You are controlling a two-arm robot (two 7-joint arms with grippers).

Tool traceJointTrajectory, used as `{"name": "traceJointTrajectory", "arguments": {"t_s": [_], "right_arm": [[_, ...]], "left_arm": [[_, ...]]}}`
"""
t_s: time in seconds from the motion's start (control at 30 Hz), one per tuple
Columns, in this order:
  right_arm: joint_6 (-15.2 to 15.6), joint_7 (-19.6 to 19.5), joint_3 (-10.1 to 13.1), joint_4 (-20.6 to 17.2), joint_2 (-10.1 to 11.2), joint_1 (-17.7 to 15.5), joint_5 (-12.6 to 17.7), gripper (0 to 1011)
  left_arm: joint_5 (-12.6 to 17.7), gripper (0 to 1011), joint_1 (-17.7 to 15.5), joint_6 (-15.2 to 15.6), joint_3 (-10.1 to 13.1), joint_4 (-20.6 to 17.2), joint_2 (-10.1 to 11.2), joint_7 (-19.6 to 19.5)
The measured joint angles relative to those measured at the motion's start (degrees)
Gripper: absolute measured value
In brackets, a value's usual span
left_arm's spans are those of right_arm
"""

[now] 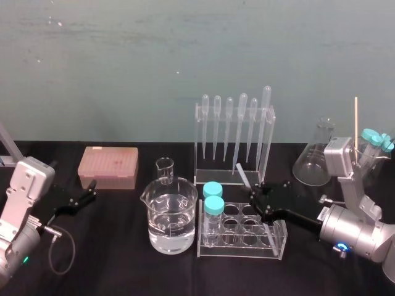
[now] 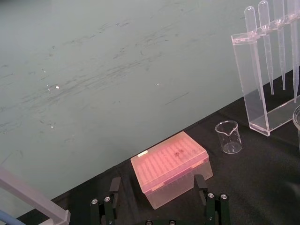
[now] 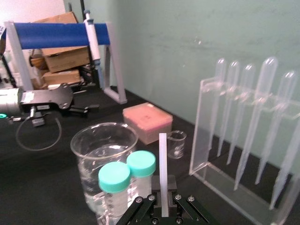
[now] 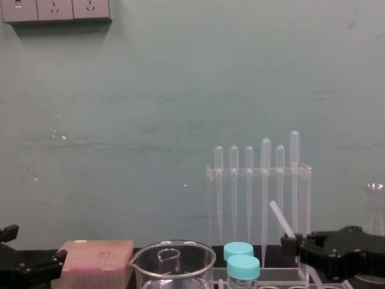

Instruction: Pick up the stirring rod with one hand, then place it down.

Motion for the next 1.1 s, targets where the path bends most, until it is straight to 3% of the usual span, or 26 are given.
{"name": "traceJointTrajectory", "arguments": {"t_s": [0.23, 0.47, 0.67, 1.1], "right_arm": [[-6.2, -1.12, 2.8, -0.65, -0.88, -0.82, -1.22, 69], [-15.21, 0.39, 6.98, -0.83, -3.93, -0.18, 1.08, 69], [-20.03, 2.58, 8.71, -1.28, -5.44, 0.25, 1.78, 69], [-22.92, 6.43, 10.72, 1.31, -6.01, -2.13, 3.21, 69]], "left_arm": [[0.0, 1000, 0.0, 0.0, 0.0, 0.0, 0.0, 0.0], [0.0, 1000, 0.0, 0.0, 0.0, 0.0, 0.0, 0.0], [0.0, 1000, 0.0, 0.0, 0.0, 0.0, 0.0, 0.0], [0.0, 1000, 0.0, 0.0, 0.0, 0.0, 0.0, 0.0]]}}
